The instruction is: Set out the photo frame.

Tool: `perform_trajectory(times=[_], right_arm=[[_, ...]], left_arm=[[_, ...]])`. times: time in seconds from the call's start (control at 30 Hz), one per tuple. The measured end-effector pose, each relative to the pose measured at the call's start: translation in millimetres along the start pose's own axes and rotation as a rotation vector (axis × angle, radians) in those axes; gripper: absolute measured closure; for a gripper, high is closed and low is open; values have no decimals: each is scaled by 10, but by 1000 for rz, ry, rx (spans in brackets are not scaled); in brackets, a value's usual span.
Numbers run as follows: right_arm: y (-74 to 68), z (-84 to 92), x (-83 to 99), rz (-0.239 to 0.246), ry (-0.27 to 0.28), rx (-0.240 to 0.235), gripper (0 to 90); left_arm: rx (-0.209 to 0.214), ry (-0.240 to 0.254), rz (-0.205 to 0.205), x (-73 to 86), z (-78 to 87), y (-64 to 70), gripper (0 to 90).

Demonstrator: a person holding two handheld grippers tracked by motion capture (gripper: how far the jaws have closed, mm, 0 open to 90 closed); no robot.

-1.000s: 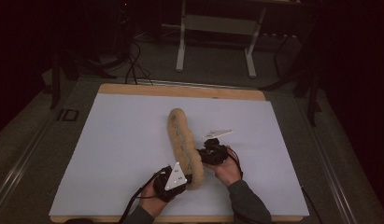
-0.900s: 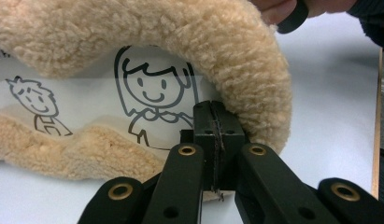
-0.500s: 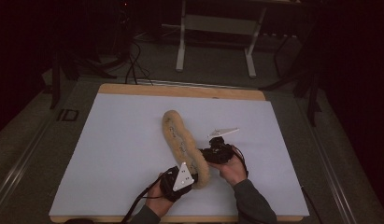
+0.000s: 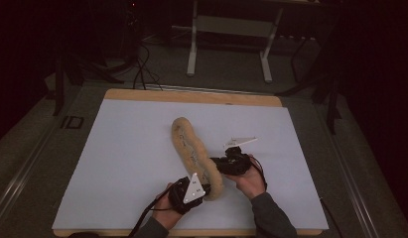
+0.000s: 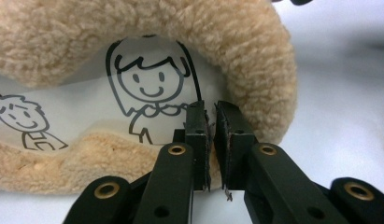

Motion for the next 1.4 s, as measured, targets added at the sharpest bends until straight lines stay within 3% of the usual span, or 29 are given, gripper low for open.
perform_trajectory(times=[0.37,0.63,0.93,1.4], right_arm=[[35,90,24,-19,9,9,714],[69,202,18,-69,33,5,674],[24,342,-22,-84,66,1,600],[-91,506,-89,-103,129,-32,521]], left_arm=[[-4,5,13,40,78,-72,784],[-30,-10,35,94,147,-201,750],[-73,-36,89,202,249,-401,717],[-104,-57,99,257,279,-488,667]])
Point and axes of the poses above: each handheld gripper's, and its own axes: z roughly backward along the jaws, x roughly out of its underside, y roughly to its right, the point moved 6 cm from there along -z, roughly forward along the jaws, and after that the axes turned 13 degrees about -z, right-handed, at the moved point
